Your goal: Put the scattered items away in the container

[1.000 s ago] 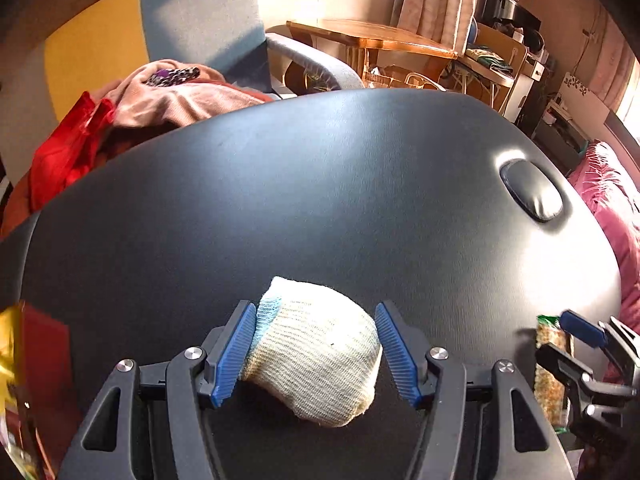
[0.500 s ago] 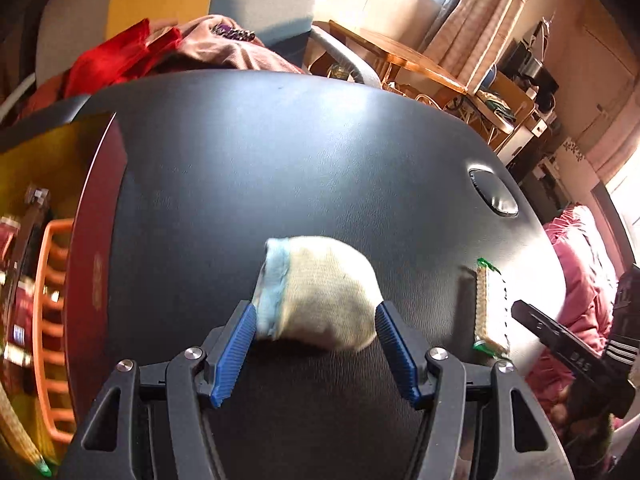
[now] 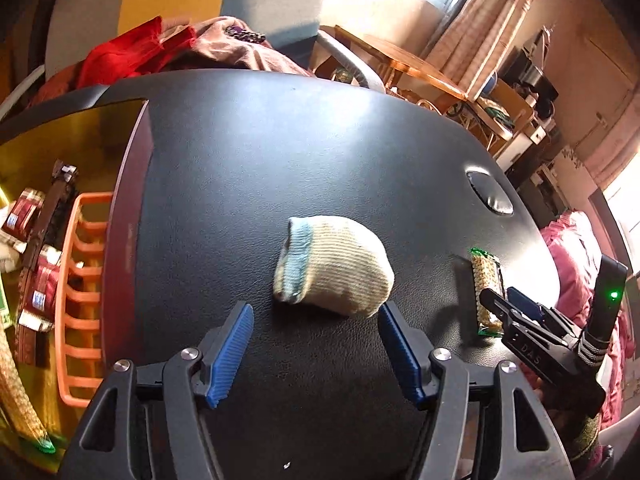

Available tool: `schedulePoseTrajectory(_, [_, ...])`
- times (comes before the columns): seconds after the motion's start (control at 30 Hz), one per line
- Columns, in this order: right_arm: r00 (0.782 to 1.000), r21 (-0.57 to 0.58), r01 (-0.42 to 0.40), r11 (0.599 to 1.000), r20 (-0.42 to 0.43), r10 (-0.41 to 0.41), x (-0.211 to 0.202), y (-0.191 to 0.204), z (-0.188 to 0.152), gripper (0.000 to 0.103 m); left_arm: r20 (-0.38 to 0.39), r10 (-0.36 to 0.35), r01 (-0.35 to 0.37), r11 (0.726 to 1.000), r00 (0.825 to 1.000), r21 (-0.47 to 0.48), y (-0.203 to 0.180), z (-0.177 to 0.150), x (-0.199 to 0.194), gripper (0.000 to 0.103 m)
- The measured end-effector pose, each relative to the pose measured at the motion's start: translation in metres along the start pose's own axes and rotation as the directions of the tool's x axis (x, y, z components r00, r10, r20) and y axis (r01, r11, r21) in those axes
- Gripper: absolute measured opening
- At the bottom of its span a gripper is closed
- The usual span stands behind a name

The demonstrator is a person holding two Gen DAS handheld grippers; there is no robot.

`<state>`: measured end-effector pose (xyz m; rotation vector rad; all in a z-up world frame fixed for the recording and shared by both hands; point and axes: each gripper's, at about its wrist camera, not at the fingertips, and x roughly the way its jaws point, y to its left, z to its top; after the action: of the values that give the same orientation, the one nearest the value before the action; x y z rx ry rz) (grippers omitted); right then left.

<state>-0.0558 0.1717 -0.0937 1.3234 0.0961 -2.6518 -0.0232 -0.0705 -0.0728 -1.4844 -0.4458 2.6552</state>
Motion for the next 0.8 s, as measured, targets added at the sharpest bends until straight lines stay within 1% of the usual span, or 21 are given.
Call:
schedulePoseTrajectory(0.17, [1.0, 0.007, -0.03, 1.0, 0.002, 0.03, 0.0, -0.009, -0.003, 0.054, -0.007, 0.012, -0.011, 0.998, 1.0, 0.061, -0.017, 0.013, 0.014, 0.068])
schedulePoseTrajectory(0.23, [0.999, 0.004, -0.032, 0.999, 0.002, 0.032, 0.002, -0.008, -0.004, 0.056, -0.004, 0.013, -0.013, 0.998, 1.0, 0.068, -0.02, 0.019, 0.018, 0.071])
schedulePoseTrajectory(0.4, [0.998, 0.03, -0.059, 0.998, -0.005, 0.059, 0.009, -0.011, -0.006, 0.059, -0.016, 0.059, -0.057, 0.992, 0.998, 0.113, -0.024, 0.027, 0.032, 0.073])
schedulePoseTrajectory(0.5, [0.999, 0.016, -0.052, 0.999, 0.001, 0.052, 0.01, -0.009, -0.007, 0.06, -0.033, 0.055, -0.05, 0.991, 0.998, 0.123, -0.025, 0.029, 0.04, 0.074])
schedulePoseTrajectory(0.6, [0.999, 0.017, -0.05, 0.999, 0.003, 0.05, 0.01, -0.009, -0.007, 0.06, -0.029, 0.068, -0.063, 0.988, 0.997, 0.144, -0.029, 0.029, 0.044, 0.075])
schedulePoseTrajectory(0.7, [0.998, 0.032, -0.057, 0.998, 0.006, 0.057, 0.009, -0.011, -0.007, 0.058, -0.016, 0.072, -0.069, 0.988, 0.997, 0.137, -0.029, 0.027, 0.046, 0.075])
schedulePoseTrajectory(0.8, [0.998, 0.063, -0.065, 0.996, 0.01, 0.064, 0.007, -0.017, -0.008, 0.058, -0.006, 0.067, -0.066, 0.991, 0.998, 0.119, -0.028, 0.022, 0.044, 0.073])
